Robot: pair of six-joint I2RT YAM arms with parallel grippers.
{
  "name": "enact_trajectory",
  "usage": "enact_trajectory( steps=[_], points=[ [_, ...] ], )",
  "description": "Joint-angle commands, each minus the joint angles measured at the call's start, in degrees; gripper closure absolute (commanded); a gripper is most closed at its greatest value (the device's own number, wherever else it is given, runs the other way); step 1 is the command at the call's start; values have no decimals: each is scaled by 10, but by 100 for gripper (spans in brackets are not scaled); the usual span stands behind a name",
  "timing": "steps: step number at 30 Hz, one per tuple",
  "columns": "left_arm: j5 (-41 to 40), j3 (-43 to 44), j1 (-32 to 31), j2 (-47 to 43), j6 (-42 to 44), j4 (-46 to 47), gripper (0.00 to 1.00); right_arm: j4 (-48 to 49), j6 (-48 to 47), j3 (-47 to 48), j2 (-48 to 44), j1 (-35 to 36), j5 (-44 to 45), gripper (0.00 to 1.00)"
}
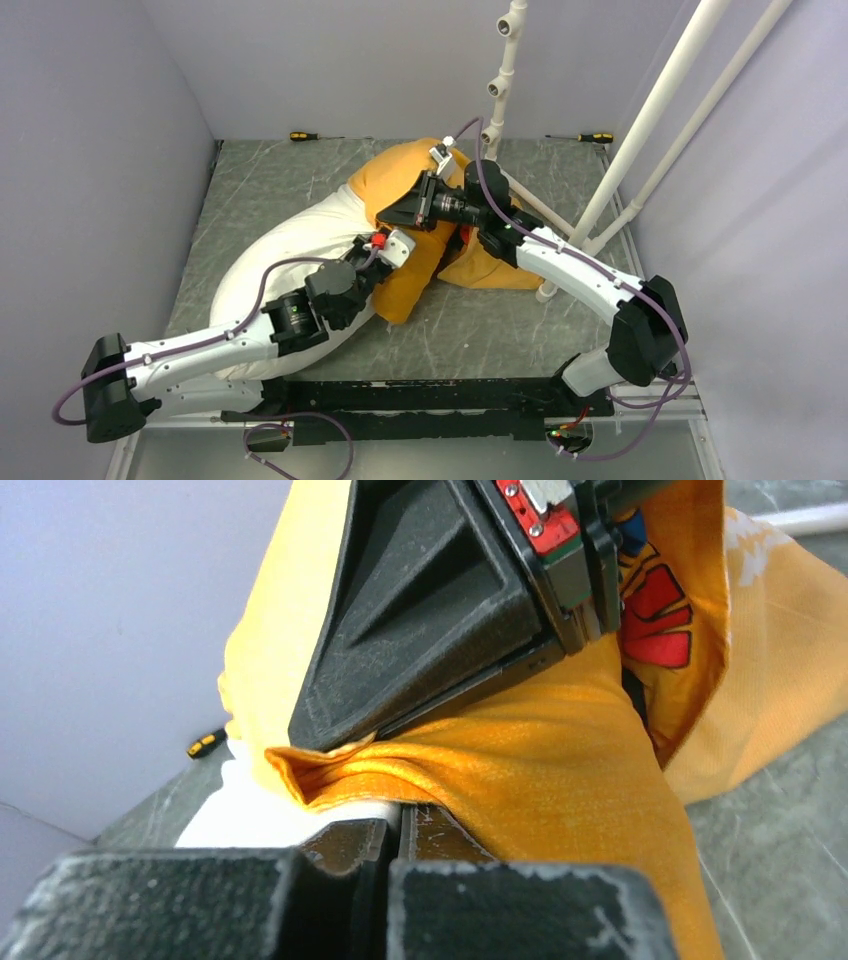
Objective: Put the pillow into the pillowcase
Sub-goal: Stuff the pillow into the pillowcase.
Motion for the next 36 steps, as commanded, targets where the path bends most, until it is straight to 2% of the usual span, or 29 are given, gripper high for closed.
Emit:
enact_trajectory(
  steps=[1,2,4,5,6,7,8,10,13,17,20,22,25,27,29,30,31,32,33,35,36],
  points=[
    [66,26,-15,-66,-39,47,93,-132,-73,-7,-12,37,5,100],
    [81,34,-15,-76,-62,2,81,-158,-84,-3,-11,37,18,100],
    [108,91,-15,-87,-130,-124,43,-194,-102,0,-9,37,44,100],
    [115,130,-15,-87,-179,-210,29,-210,-108,-1,-12,35,60,100],
    [124,176,-15,-80,-237,-294,20,-221,-111,-8,-16,34,73,100],
    [133,222,-15,-69,-276,-402,16,-224,-108,-19,-22,31,82,100],
    [145,269,-15,-55,-311,-475,13,-219,-106,-33,-30,26,87,100],
    [160,361,-15,-23,-375,-614,1,-209,-98,-58,-44,19,91,100],
    [159,455,-15,12,-432,-739,1,-197,-89,-87,-61,11,92,100],
    [123,537,-15,46,-490,-893,1,-192,-86,-102,-73,5,92,100],
    [124,571,-14,73,-523,-1007,1,-197,-88,-102,-77,3,90,100],
    [137,564,-13,81,-542,-1052,1,-196,-88,-103,-79,1,85,100],
    [143,510,-7,79,-550,-1056,1,-194,-86,-98,-79,0,72,100],
    [170,455,12,77,-526,-1014,1,-182,-78,-98,-80,-1,56,100],
    [197,400,62,78,-492,-957,1,-167,-67,-95,-82,-1,36,100],
    [217,375,90,81,-471,-920,1,-163,-64,-93,-83,-1,26,100],
    [238,351,118,85,-451,-888,9,-161,-60,-88,-85,-1,18,100],
    [256,333,139,92,-433,-854,23,-161,-59,-83,-86,0,10,100],
    [269,322,156,98,-418,-816,43,-164,-59,-75,-86,0,2,100],
    [293,311,174,109,-391,-733,97,-174,-61,-58,-86,1,-13,100],
    [303,316,177,114,-384,-699,100,-175,-59,-50,-86,3,-20,100]
  ],
)
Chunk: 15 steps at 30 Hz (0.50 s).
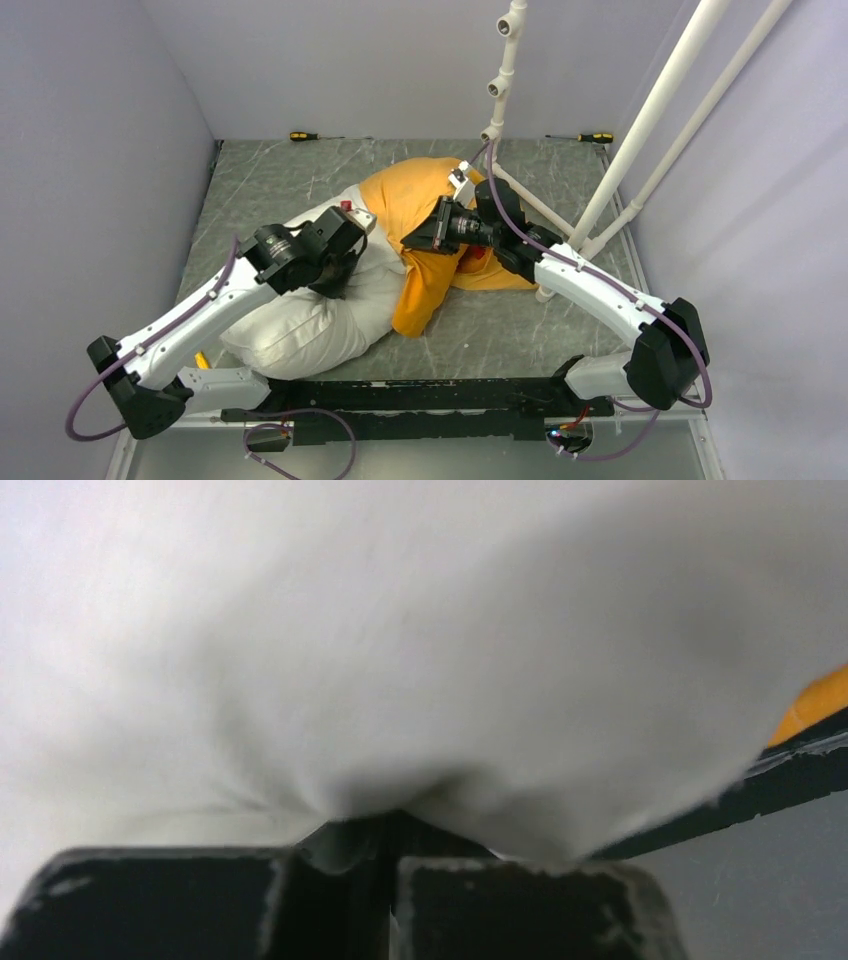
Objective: Put the pillow into the pillowcase
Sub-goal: Stuff the pillow into the pillowcase.
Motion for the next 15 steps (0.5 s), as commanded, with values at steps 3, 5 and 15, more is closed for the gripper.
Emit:
enact_trajectory(
  steps=[3,5,15],
  points=[
    [99,22,31,31,78,310,100,5,27,53,6,29,-116,100],
    [95,42,31,37,89,378,100,40,40,79,13,53,-138,100],
    [3,22,31,17,130,536,100,324,214,103,5,108,-203,100]
  ],
)
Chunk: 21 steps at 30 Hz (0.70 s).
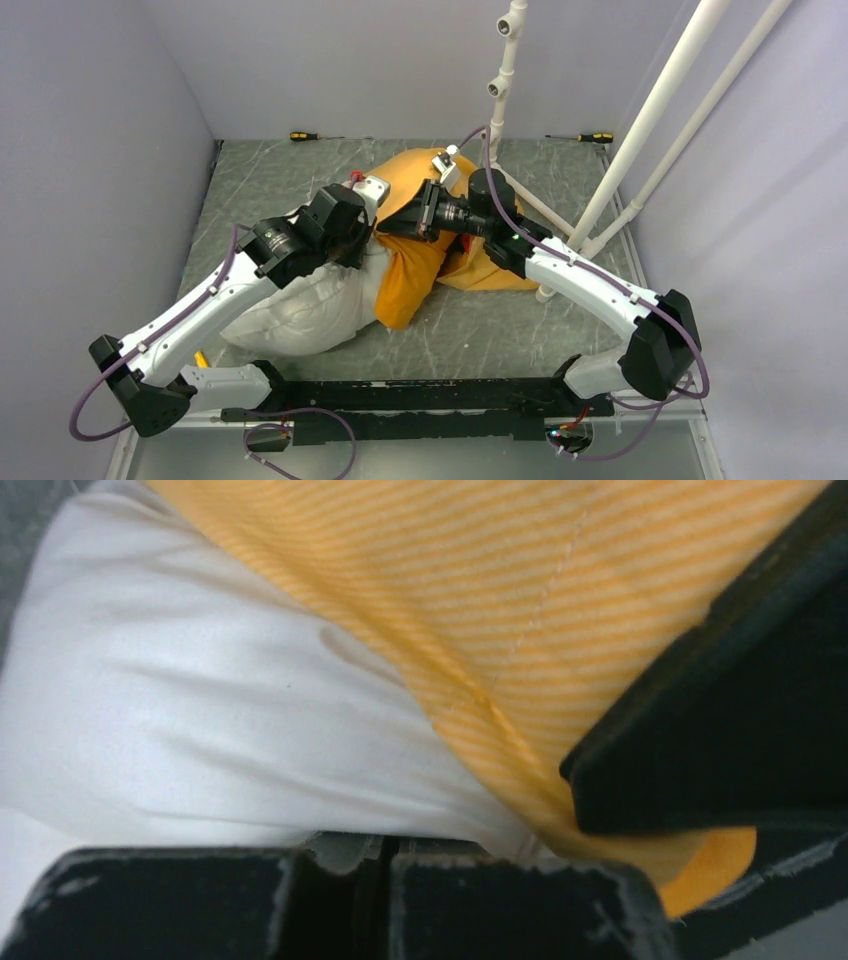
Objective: Put the pillow into the pillowcase
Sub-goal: Stuff the pillow into the pillowcase.
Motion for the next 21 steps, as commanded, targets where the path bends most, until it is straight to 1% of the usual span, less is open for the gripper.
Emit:
enact_trajectory(
  steps=[1,3,4,5,6,7,8,9,10,11,12,13,14,16,18,20,21],
  points=[
    [-15,0,-3,-11,24,349,100,259,120,42,-17,76,-173,100],
    [-25,5,-3,0,28,353,100,307,135,39,-7,84,-177,100],
    [-30,4,-2,7,27,353,100,352,158,28,-1,86,-179,100],
    [-33,0,-3,12,29,356,100,420,191,12,9,86,-183,100],
    [-36,-10,-3,13,31,365,100,440,201,2,18,85,-187,100],
    [-38,-27,-2,10,32,379,100,421,198,-6,24,85,-191,100],
    [-38,-45,-3,2,34,394,100,369,169,-14,24,85,-188,100],
    [-38,-63,-3,-6,36,407,100,293,122,-20,19,85,-177,100],
    [-39,-83,-2,-15,34,417,100,198,52,-22,6,85,-154,100],
    [-42,-99,-3,-24,35,420,100,84,-15,-16,-7,84,-100,100],
    [-47,-115,-3,-34,35,421,100,-16,-77,-1,-18,84,-43,97],
    [-49,-131,-3,-44,32,420,100,-126,-126,18,-29,85,17,85],
    [-49,-148,-3,-56,30,420,100,-198,-157,31,-41,86,67,66],
    [-50,-176,-3,-75,24,417,100,-260,-183,34,-58,85,107,42],
    [-51,-194,-2,-91,12,404,100,-317,-205,48,-73,83,138,22],
    [-52,-202,-3,-101,6,389,100,-383,-229,69,-80,84,157,10],
    [-54,-204,-2,-104,3,385,100,-422,-242,83,-82,85,168,2]
  ],
)
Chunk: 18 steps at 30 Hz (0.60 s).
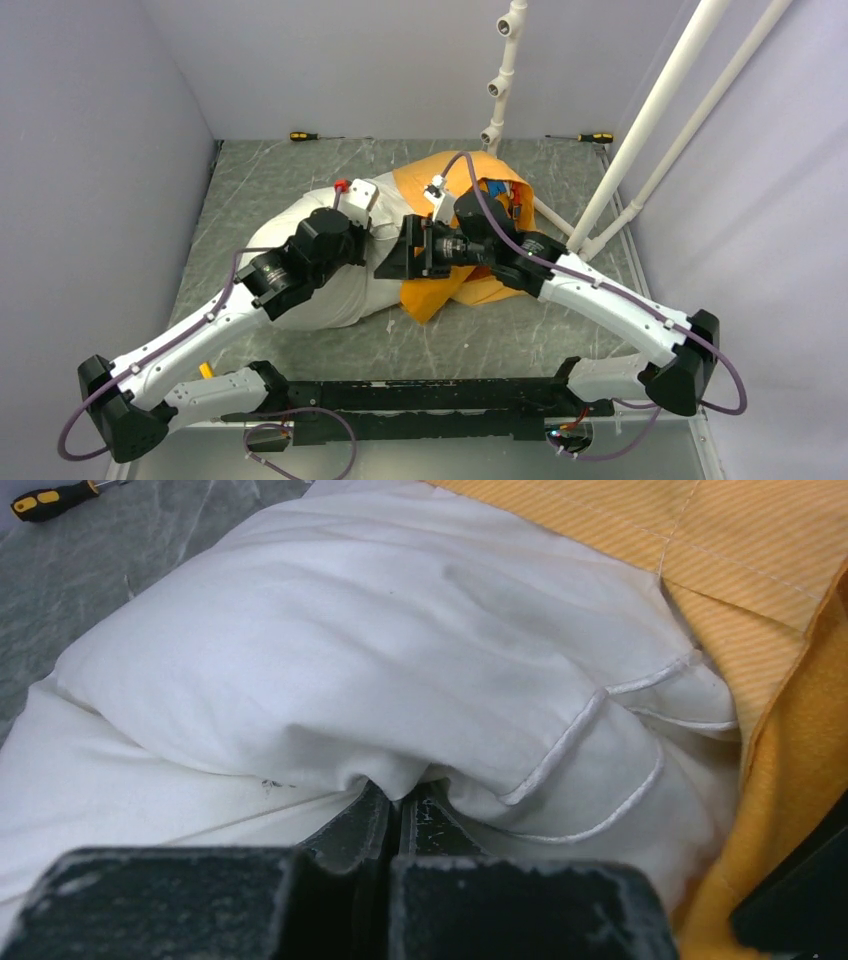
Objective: Put the pillow into the pillowcase
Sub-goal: Stuff the pillow into the pillowcase.
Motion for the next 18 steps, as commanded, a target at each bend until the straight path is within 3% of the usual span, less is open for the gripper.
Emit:
enact_trajectory(
  steps=[1,8,14,18],
  points=[
    [20,-16,-1,-14,-30,81,100,-221,-96,68,-26,-5,78,1],
    [105,-40,-1,-17,-31,97,100,-354,-132,150,-71,-3,164,0],
    [241,-151,-19,-32,-11,221,100,-307,-141,198,-101,-5,248,1],
    [215,-226,-98,-31,33,288,100,-305,-171,254,-58,-10,280,2]
  ],
)
